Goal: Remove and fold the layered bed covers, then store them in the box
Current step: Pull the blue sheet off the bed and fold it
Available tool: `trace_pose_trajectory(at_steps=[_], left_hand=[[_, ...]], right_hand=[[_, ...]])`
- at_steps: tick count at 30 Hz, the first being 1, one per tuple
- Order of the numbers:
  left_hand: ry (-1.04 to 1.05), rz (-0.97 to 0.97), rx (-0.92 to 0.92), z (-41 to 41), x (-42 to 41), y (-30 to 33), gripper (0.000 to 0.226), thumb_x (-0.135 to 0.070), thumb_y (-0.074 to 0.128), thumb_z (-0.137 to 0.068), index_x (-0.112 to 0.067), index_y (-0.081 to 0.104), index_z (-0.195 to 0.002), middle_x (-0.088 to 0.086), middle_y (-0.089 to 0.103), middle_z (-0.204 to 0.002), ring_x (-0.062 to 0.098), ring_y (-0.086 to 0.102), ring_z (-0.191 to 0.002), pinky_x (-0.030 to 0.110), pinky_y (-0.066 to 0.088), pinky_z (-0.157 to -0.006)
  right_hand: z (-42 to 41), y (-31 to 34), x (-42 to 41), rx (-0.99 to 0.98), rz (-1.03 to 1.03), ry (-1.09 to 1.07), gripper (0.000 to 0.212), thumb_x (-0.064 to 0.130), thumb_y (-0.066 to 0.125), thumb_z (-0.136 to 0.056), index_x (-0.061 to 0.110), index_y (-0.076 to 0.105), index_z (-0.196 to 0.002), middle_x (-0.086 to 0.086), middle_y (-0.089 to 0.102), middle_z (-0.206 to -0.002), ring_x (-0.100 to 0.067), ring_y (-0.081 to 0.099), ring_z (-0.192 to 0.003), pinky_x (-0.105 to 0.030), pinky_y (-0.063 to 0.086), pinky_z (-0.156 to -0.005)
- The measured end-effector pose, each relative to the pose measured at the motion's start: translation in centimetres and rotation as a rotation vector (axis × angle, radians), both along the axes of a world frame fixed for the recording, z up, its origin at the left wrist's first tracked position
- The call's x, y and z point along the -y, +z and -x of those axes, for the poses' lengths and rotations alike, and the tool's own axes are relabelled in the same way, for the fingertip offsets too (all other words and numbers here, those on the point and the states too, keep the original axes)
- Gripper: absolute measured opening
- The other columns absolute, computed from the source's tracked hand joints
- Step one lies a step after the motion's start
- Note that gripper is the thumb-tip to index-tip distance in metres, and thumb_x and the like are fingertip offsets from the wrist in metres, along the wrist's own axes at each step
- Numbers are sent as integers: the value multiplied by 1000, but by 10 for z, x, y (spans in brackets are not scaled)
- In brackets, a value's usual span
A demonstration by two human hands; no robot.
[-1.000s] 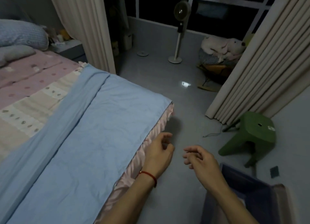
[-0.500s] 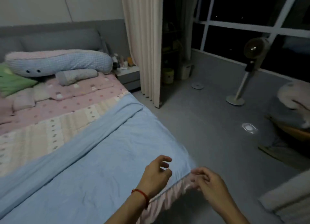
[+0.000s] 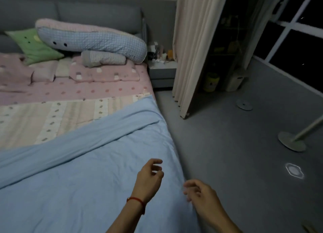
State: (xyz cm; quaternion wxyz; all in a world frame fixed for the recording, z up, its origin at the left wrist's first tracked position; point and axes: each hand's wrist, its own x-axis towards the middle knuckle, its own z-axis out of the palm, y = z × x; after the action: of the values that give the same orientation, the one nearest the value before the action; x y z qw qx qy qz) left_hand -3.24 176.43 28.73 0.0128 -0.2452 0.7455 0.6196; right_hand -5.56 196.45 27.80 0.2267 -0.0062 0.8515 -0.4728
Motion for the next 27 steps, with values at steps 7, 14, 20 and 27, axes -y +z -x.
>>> trace_pose_trajectory(at_steps=[7,14,20,27], left_hand=[[237,43,31,95,-6,2,32,-8,57,-89,-31,65,-111,-5,68,-104,11,67,-83,20,53,-55],[528,153,104,196,-46,15,37,-5,54,-90,-30,64,-115,-10,69,-103,4,64,-89,11,48,-57],[596,193,86,265,-61,49,39,-8,55,-90,-31,65,-119,-10,69,-106,1,63,-96,10,49,-66],[734,267,-62,280,-49,44,39,-3,57,-90,-30,68,-115,-12,72,-101,0,65,-95,10,49,-71]], right_hand=[[151,-25,22,76,47,155,12,16,57,-102,21,68,-101,0,73,-93,-13,71,-80,-22,58,-75],[285,-59,45,189,-23,524,26,35,46,-106,18,65,-109,0,69,-103,-12,68,-89,-17,52,-72],[390,-21,86,60,57,639,22,32,50,-104,16,66,-100,1,70,-96,-15,68,-89,-24,54,-75],[477,-42,111,-188,-81,613,28,29,52,-99,8,67,-88,-16,72,-92,-34,67,-91,-37,50,-81]])
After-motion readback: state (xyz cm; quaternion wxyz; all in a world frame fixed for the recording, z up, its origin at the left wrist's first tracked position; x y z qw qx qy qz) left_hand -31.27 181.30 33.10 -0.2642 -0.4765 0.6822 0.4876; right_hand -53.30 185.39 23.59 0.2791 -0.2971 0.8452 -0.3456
